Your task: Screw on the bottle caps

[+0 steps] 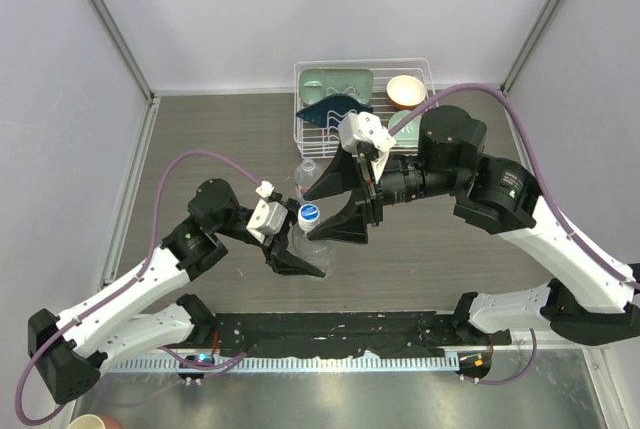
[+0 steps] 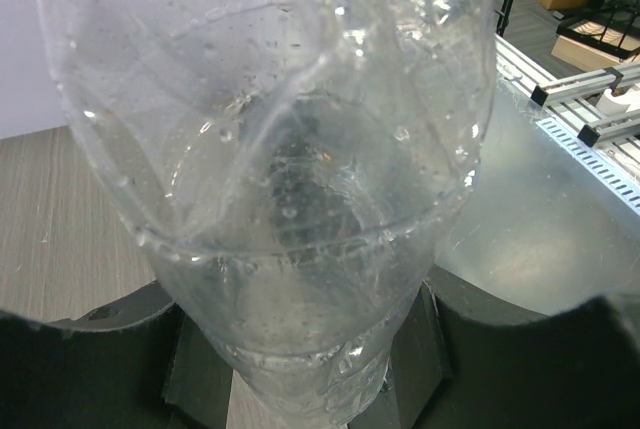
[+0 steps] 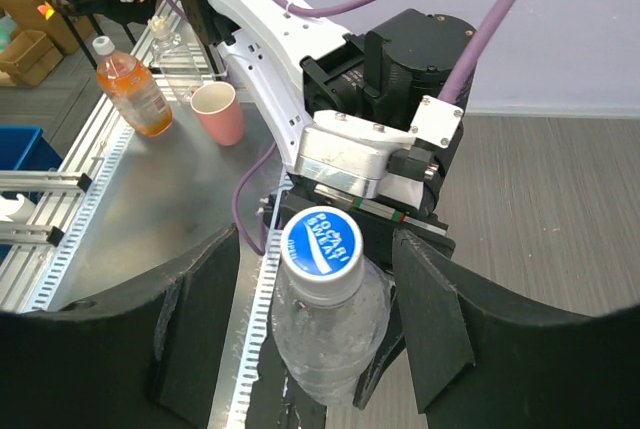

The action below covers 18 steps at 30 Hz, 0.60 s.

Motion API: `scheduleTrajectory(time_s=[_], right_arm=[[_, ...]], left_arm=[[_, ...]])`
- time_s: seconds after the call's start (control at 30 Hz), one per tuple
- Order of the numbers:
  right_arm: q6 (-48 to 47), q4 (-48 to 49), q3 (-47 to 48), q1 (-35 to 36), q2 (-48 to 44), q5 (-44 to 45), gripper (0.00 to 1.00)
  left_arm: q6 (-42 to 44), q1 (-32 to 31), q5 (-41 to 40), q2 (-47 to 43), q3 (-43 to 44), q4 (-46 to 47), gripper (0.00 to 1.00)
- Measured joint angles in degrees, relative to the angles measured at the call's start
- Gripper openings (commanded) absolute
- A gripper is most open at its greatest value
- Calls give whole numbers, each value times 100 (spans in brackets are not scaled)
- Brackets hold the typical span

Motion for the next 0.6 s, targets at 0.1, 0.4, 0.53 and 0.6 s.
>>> scheduleTrajectory(time_s=[0.1, 0.4, 0.53, 0.6], right_arm=[[83, 118, -136, -111, 13, -122, 67], [328, 577, -275, -203, 7, -400, 56], [417, 632, -420, -234, 11, -476, 49], [444, 638, -452, -260, 15, -505, 44]], left_arm=[[-2, 0, 0, 0, 0, 0, 0], [-44, -17, -42, 0, 0, 4, 0], [-96, -24, -98, 0, 0, 26, 0], [-109, -24, -144, 0, 0, 37, 0]])
